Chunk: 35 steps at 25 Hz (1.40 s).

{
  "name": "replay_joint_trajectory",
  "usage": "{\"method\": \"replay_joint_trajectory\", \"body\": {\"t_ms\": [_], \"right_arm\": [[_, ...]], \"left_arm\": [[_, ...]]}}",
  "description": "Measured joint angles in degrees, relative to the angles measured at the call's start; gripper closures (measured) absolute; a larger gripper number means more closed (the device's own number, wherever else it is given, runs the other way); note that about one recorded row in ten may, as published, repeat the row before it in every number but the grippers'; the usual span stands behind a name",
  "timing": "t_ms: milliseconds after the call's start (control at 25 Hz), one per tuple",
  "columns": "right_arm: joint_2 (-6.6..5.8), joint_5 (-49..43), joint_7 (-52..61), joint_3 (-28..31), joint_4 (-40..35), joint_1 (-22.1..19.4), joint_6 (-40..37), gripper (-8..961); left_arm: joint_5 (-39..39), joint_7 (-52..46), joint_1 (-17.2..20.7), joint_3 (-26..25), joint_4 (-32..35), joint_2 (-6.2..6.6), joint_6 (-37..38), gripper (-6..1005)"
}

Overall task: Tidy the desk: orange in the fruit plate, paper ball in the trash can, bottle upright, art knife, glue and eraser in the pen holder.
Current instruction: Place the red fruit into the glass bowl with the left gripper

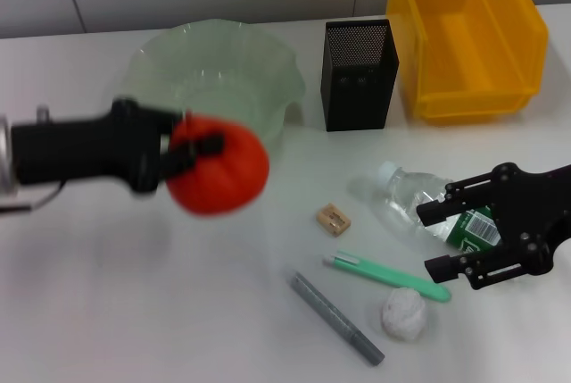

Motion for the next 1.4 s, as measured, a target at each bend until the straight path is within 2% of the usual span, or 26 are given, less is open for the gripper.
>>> {"method": "replay_joint_trajectory", "body": {"t_ms": [40, 120, 200, 280, 320, 440, 560, 600, 640, 680, 760, 840, 1160, 1400], "right_arm": [[0.00, 0.04, -0.14, -0.03, 0.41, 0.03, 0.09, 260], [0.00, 0.27, -0.52, -0.10, 1.22, 0.08, 0.25, 260], [0.00, 0.54, -0.67, -0.14, 1.61, 0.09, 0.38, 260], [0.00, 0.68, -0.68, -0.13, 1.83, 0.09, 0.45, 260], [0.00, 0.70, -0.68, -0.12, 1.98, 0.10, 0.46, 260], [0.00, 0.75, -0.73, -0.27, 2.35, 0.16, 0.48, 260], [0.00, 0.81, -1.04, -0.39, 2.67, 0.16, 0.48, 260], [0.00, 0.81, -1.15, -0.42, 2.77, 0.16, 0.48, 260], [0.00, 0.82, -1.25, -0.43, 2.87, 0.16, 0.48, 260], [0.00, 0.84, -1.27, -0.43, 3.04, 0.15, 0.49, 260], [0.00, 1.00, -1.43, -0.41, 3.46, 0.14, 0.54, 260], [0.00, 1.22, -1.80, -0.38, 3.71, 0.08, 0.57, 260], [0.00, 1.38, -2.25, -0.47, 4.90, 0.13, 0.57, 260], [0.00, 1.48, -2.77, -0.52, 5.94, 0.20, 0.28, 260]], "left_arm": [[-1.12, -1.37, -1.46, 0.01, 0.06, 0.01, -3.11, 819], [-1.12, -1.37, -1.46, 0.01, 0.06, 0.01, -3.11, 845], [-2.19, -3.02, -6.56, 0.07, -3.66, -0.19, -15.45, 871], [-2.33, -3.02, -6.91, 0.08, -4.13, -0.19, -16.37, 880], [-2.93, -2.73, -9.34, 0.30, -7.10, -0.29, -21.64, 884], [-3.92, -2.21, -11.31, 2.85, -9.31, -0.53, -27.53, 898], [-3.92, -2.21, -11.31, 2.85, -9.31, -0.53, -27.53, 926], [-9.14, -1.88, -12.16, 10.65, -11.13, -0.58, -36.30, 935], [-9.14, -1.88, -12.16, 10.65, -11.13, -0.58, -36.30, 935], [-12.98, -1.59, -11.94, 15.74, -11.10, -0.58, -40.95, 935], [-12.98, -1.59, -11.94, 15.74, -11.10, -0.58, -40.95, 935], [-19.31, -1.29, -11.42, 22.66, -10.59, -0.57, -48.35, 935], [-22.22, 0.56, -10.89, 24.17, -10.93, -0.57, -51.83, 934], [-26.40, 1.96, -9.67, 28.06, -10.47, -0.57, -54.76, 917]]}}
